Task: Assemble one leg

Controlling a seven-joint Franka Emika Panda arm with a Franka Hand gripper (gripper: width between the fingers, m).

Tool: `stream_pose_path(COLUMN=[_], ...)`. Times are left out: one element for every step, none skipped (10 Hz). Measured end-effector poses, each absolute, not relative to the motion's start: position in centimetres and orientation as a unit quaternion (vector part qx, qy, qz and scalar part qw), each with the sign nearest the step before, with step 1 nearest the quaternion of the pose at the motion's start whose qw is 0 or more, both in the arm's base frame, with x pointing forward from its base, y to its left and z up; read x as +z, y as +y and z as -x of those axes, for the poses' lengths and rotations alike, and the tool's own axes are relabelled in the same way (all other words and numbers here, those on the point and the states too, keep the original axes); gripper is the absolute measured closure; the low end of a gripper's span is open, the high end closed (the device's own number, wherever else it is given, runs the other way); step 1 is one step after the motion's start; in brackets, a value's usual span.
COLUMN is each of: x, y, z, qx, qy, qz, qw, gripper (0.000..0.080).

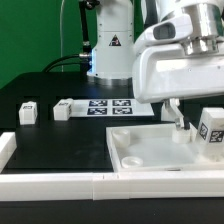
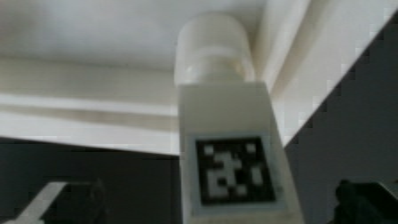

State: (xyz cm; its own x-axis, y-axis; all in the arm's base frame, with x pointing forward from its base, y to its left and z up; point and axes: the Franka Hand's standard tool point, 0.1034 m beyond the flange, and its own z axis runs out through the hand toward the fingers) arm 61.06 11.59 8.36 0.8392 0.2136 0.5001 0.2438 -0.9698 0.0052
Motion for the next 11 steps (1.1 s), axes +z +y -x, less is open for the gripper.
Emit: stream_pose_path(x=[8.0, 7.8, 7.8, 7.5, 7.3, 7.5, 7.7, 7.7, 7.9, 7.8, 7.7], y=[11.6, 11.8, 11.6, 11.2, 11.0, 10.8, 11.0, 11.2, 11.4, 11.2, 11.2], z=[-60.9, -60.7, -60.9, -61.4, -61.8, -62.5, -62.9, -62.6, -62.2, -62.6, -62.6], qx=[-0.254, -0.235, -0.232, -0.204, -0.143, -0.088, -0.046, -0.012, 0.031, 0.029, 0.027], qy=[-0.119, -0.122, -0.121, -0.12, -0.119, -0.119, -0.116, -0.116, -0.122, -0.122, -0.121], qz=[0.959, 0.964, 0.964, 0.971, 0.982, 0.988, 0.991, 0.992, 0.991, 0.991, 0.991], qw=[0.029, 0.032, 0.032, 0.033, 0.04, 0.045, 0.049, 0.052, 0.054, 0.055, 0.054], gripper=[0.015, 0.015, 0.015, 0.015, 0.015, 0.015, 0.015, 0.015, 0.015, 0.015, 0.015])
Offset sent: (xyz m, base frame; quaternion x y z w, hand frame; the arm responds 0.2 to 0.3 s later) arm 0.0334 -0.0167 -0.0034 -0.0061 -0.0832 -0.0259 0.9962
